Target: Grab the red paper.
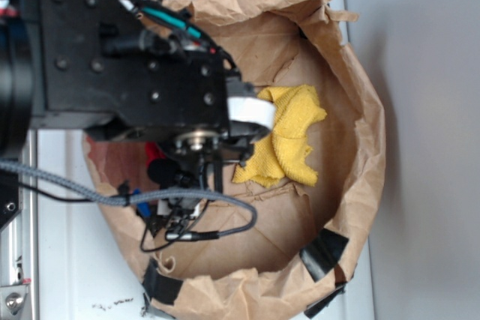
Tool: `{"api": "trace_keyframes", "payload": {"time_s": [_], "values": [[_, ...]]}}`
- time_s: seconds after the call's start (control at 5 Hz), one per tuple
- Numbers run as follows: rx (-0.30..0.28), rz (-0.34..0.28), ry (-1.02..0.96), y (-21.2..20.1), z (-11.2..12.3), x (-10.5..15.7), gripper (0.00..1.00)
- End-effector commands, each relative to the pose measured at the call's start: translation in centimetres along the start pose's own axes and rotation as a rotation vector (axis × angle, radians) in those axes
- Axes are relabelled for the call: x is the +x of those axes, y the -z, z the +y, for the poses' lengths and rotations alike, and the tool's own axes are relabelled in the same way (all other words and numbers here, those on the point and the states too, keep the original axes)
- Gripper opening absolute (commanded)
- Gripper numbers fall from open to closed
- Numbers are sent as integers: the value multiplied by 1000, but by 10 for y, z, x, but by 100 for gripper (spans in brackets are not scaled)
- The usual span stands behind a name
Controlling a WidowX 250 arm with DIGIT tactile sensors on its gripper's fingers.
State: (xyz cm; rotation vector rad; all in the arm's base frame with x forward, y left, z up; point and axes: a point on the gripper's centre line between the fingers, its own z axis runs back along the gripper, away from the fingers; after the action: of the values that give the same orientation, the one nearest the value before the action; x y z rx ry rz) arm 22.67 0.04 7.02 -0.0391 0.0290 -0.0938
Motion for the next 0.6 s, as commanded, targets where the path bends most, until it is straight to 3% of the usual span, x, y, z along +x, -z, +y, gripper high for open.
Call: {"api": "trace_keyframes", "payload": {"time_s": [0.0,0.4], "values": [[6,-28,25,7,-7,-8,100],[40,-54,15,28,-17,-9,100]]}}
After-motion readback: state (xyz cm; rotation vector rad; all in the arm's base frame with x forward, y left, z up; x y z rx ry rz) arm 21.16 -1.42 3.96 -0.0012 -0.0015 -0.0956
